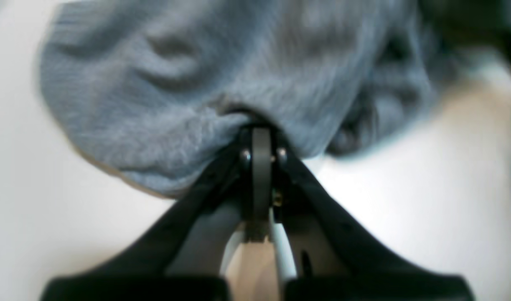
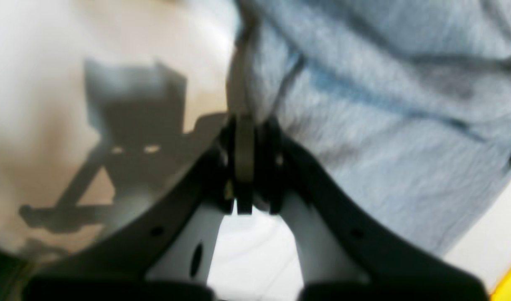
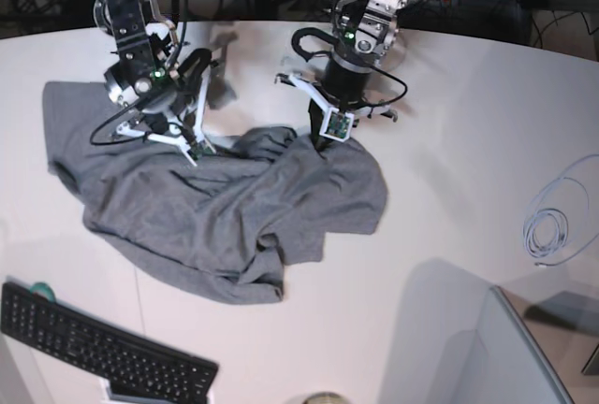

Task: Layout the t-shirt on the table in an organized manner, then fold the t-shirt properly
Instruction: 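Move the left gripper to the shirt's bunched middle, then grasp the shirt edge with both grippers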

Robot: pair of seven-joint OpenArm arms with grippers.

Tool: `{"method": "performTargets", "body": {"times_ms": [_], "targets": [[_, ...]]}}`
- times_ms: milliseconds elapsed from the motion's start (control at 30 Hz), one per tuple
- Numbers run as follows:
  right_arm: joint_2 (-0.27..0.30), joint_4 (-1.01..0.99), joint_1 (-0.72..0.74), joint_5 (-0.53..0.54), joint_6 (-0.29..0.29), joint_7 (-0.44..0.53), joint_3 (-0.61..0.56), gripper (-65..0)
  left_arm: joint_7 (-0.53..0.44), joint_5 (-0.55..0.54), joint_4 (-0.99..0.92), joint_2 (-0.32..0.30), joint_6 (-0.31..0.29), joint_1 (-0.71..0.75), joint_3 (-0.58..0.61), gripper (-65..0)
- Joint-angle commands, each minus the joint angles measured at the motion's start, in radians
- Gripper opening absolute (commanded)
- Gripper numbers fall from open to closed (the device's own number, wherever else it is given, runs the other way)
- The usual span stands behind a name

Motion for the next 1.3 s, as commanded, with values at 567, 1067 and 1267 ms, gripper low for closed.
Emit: {"method": "performTargets", "body": {"times_ms": [567,1067,1267], "targets": [[0.151,0.415,-0.144,0.000,0.321,-0.126,0.154,-62.0,0.145,0.000,-0.001,0.076,-0.001,-0.370,-0.060,-65.0],[0.156,0.344,-0.159,0.005,0.321,-0.130,0.352,-61.7,0.207,0.002,0.362,-0.120,-0.005,0.126,-0.009,-65.0],[0.128,0.272,-0.170,0.005,0.321,-0.120,0.358,-61.5,0.205,0.000,0.434,-0.235,-0.005,0.201,-0.009,-65.0]]}}
